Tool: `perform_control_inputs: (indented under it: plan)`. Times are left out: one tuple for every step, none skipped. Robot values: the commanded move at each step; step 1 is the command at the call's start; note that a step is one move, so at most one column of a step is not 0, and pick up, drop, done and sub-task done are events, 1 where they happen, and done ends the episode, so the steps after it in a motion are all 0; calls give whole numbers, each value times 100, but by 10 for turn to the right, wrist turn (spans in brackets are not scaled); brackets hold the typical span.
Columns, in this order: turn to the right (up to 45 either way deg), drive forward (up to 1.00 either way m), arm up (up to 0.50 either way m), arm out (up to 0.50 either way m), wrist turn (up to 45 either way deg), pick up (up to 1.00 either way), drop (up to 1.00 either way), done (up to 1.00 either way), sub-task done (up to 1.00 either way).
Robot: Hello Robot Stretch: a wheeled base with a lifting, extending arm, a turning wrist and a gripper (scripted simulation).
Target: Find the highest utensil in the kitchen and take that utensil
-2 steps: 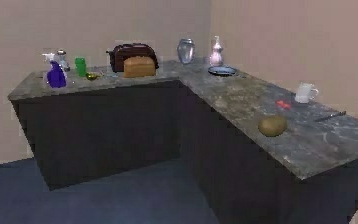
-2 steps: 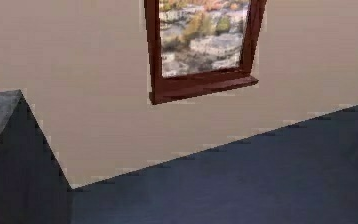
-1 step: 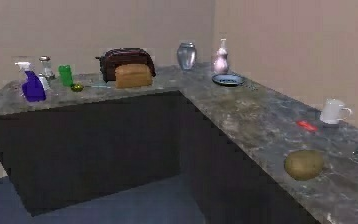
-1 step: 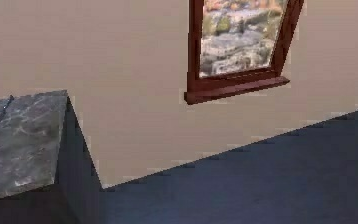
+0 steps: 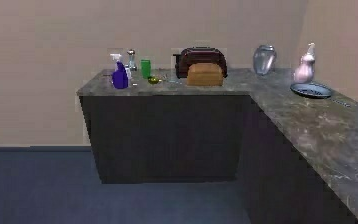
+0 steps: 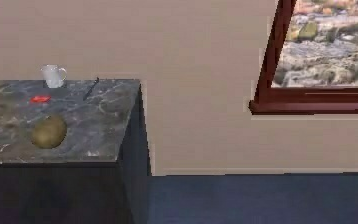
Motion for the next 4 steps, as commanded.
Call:
perform_control_inputs:
  plan:
    - [0, 70, 0, 0, 0, 0, 0, 0, 0]
    - [-300, 0, 0, 0, 0, 0, 0, 0, 0]
    - [450, 0, 0, 0, 0, 0, 0, 0, 0]
    - [450, 0, 0, 0, 0, 0, 0, 0, 0]
